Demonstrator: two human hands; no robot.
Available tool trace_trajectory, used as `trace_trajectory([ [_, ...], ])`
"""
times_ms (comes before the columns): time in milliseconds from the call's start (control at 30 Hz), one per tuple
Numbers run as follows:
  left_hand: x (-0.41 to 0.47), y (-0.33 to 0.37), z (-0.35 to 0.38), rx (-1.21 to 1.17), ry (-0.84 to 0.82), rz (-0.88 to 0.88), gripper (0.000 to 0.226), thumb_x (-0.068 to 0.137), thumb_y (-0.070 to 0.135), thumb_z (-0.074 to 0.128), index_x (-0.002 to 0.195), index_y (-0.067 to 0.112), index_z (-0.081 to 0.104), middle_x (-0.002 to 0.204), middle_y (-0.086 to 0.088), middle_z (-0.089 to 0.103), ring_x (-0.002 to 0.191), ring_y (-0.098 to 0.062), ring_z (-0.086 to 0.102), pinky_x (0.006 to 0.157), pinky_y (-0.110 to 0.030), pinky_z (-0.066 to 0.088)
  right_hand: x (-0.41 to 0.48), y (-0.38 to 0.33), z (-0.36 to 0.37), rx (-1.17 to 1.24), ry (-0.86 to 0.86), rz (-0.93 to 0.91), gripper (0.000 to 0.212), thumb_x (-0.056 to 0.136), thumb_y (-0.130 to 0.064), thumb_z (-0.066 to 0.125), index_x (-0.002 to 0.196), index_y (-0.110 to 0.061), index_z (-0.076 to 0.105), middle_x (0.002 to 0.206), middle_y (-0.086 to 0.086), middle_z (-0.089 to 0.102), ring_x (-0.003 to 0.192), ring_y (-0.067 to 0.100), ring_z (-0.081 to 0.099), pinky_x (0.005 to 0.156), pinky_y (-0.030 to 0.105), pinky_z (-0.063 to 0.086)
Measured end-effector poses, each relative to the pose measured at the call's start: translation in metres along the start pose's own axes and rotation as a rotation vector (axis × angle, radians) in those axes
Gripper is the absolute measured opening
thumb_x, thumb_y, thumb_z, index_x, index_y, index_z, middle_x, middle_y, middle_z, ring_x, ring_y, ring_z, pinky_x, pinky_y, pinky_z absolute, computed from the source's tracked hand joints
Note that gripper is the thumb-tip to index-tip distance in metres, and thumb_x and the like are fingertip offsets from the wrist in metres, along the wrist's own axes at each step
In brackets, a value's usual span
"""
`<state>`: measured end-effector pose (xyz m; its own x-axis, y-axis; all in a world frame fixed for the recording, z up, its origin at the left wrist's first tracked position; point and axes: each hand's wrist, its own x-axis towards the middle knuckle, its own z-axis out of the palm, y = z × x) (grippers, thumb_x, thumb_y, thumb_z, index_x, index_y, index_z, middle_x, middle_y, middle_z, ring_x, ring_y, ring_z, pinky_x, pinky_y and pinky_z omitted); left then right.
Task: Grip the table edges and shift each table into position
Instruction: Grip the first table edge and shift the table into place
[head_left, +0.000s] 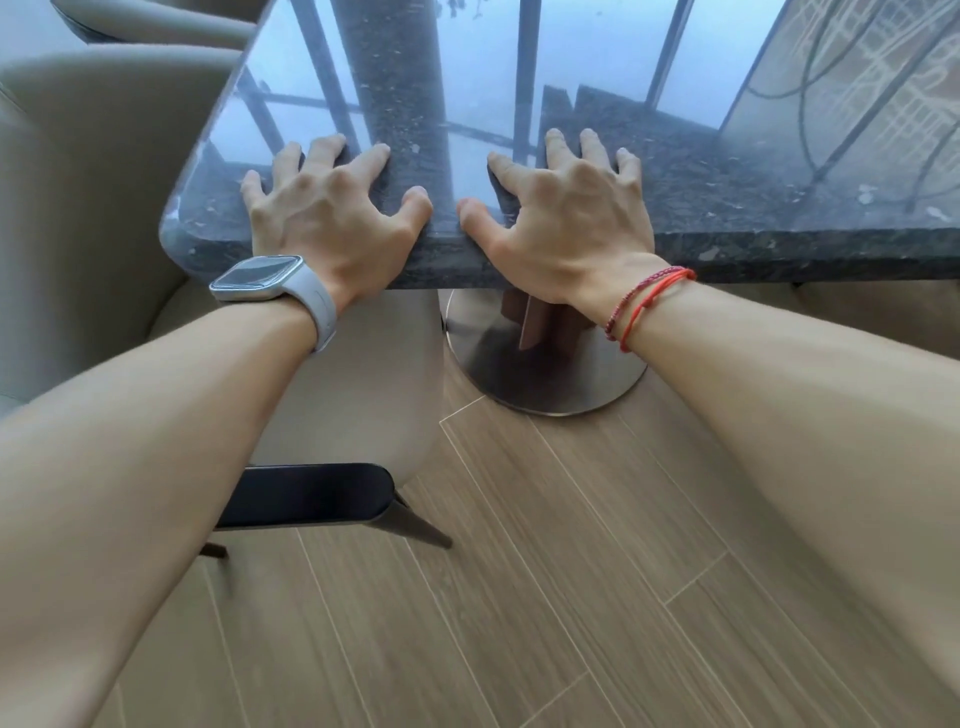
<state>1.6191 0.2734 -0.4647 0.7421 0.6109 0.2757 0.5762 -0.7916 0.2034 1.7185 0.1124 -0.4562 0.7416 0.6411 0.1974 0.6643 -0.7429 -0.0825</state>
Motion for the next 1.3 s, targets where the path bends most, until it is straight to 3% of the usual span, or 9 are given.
trace_trajectory([
  [233, 0.008, -0.010, -0.003, -0.008, -0.004, 0.010, 0.056, 0.089, 0.066, 0.036, 0.129, 0.036, 0.062, 0.137, -0.001, 0.057, 0.136, -0.031, 0.044, 0.117, -0.058, 0.024, 0.006, -0.010, 0.004, -0.013, 0.040, -0.009, 0.069, 0.087, -0.075, 0.026, 0.127, -0.032, 0.061, 0.135, 0.023, 0.057, 0.136, 0.048, 0.041, 0.110, 0.064, 0.026],
  [667, 0.011, -0.016, -0.002, -0.023, 0.012, 0.018, 0.051, 0.090, 0.064, 0.042, 0.124, 0.035, 0.065, 0.141, -0.001, 0.056, 0.136, -0.029, 0.044, 0.114, -0.052, 0.025, 0.010, -0.014, 0.008, -0.006, 0.037, -0.027, 0.070, 0.088, -0.075, 0.027, 0.133, -0.033, 0.059, 0.146, 0.026, 0.050, 0.142, 0.049, 0.035, 0.112, 0.065, 0.023],
  [800, 0.010, -0.016, -0.002, -0.033, 0.017, 0.038, 0.051, 0.087, 0.065, 0.039, 0.117, 0.033, 0.066, 0.138, 0.000, 0.058, 0.134, -0.029, 0.046, 0.112, -0.052, 0.027, 0.008, -0.013, 0.007, 0.008, 0.050, -0.009, 0.067, 0.088, -0.075, 0.028, 0.124, -0.031, 0.062, 0.142, 0.025, 0.053, 0.139, 0.048, 0.038, 0.113, 0.065, 0.023],
  [933, 0.011, -0.018, -0.005, -0.049, -0.030, 0.025, 0.064, 0.085, 0.070, 0.035, 0.136, 0.040, 0.058, 0.151, 0.001, 0.051, 0.142, -0.028, 0.039, 0.118, -0.054, 0.023, 0.004, -0.010, 0.005, 0.103, 0.051, 0.002, 0.059, 0.090, -0.072, 0.029, 0.111, -0.029, 0.064, 0.137, 0.020, 0.056, 0.138, 0.044, 0.039, 0.113, 0.062, 0.022],
  [1067, 0.010, -0.014, -0.011, -0.047, -0.099, 0.029, 0.071, 0.083, 0.071, 0.033, 0.134, 0.031, 0.059, 0.144, -0.006, 0.055, 0.140, -0.032, 0.041, 0.117, -0.057, 0.025, -0.008, 0.004, -0.003, 0.195, 0.080, -0.028, 0.055, 0.094, -0.067, 0.033, 0.107, -0.025, 0.067, 0.119, 0.012, 0.063, 0.122, 0.033, 0.050, 0.108, 0.054, 0.031],
  [1167, -0.004, 0.016, -0.016, -0.115, -0.071, 0.052, 0.076, 0.081, 0.067, 0.038, 0.140, 0.026, 0.058, 0.149, -0.011, 0.053, 0.141, -0.034, 0.041, 0.116, -0.055, 0.026, -0.019, 0.031, -0.014, 0.178, 0.094, 0.017, 0.055, 0.095, -0.065, 0.032, 0.110, -0.026, 0.069, 0.116, 0.011, 0.064, 0.119, 0.032, 0.051, 0.104, 0.051, 0.033],
  [1300, -0.018, 0.103, -0.010, -0.175, -0.094, 0.197, 0.075, 0.082, 0.066, 0.038, 0.146, 0.030, 0.054, 0.156, -0.008, 0.045, 0.147, -0.031, 0.035, 0.119, -0.054, 0.023, -0.037, 0.083, -0.028, 0.138, 0.083, 0.099, 0.052, 0.099, -0.060, 0.034, 0.121, -0.027, 0.067, 0.133, 0.014, 0.057, 0.129, 0.034, 0.045, 0.105, 0.051, 0.030],
])
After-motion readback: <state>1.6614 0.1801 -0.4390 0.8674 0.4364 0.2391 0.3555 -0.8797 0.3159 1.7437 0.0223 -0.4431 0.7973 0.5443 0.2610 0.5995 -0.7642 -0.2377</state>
